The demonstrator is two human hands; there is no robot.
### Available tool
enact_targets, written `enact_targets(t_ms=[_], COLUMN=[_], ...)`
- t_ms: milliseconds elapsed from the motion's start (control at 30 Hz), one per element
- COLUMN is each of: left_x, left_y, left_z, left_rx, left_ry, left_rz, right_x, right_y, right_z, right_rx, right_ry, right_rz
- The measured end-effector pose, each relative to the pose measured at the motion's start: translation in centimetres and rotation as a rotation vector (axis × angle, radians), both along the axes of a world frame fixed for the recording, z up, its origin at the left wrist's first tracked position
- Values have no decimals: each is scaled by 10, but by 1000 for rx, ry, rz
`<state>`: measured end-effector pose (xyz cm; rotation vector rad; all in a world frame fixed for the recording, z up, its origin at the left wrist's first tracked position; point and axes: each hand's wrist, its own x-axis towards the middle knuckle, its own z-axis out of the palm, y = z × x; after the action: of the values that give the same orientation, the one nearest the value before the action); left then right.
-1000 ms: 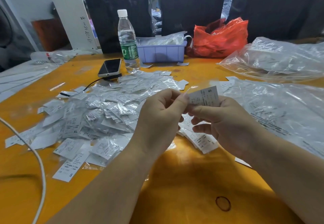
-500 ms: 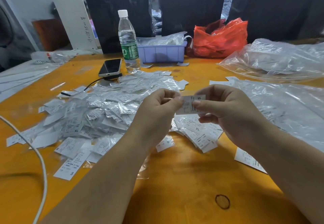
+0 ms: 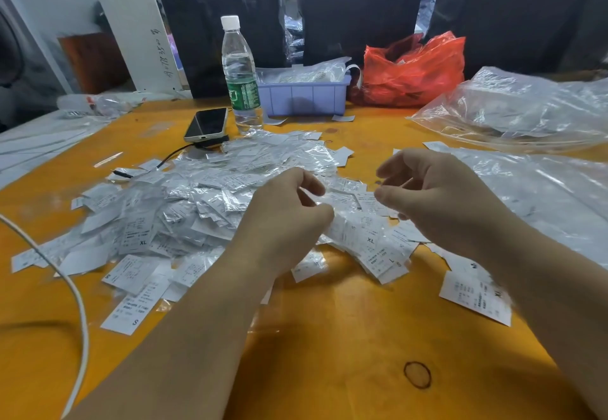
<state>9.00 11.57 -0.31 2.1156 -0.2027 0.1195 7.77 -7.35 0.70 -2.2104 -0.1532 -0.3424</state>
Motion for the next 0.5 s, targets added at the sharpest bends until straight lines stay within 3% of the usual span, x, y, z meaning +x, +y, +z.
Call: enact_targets(t_ms=[133, 300, 500], left_x=[0, 0, -3], left_y=[2, 2, -4], left_z=[0, -1, -5], left_rx=[128, 143, 109], left_ry=[-57, -141, -125], left_rz=[69, 58, -113], right_x=[0, -2, -8], right_y=[-7, -10, -6], right_z=[0, 2, 4], right_rx=[-299, -624, -730], right_ry=[-28, 212, 290], right_rz=[-42, -65, -35])
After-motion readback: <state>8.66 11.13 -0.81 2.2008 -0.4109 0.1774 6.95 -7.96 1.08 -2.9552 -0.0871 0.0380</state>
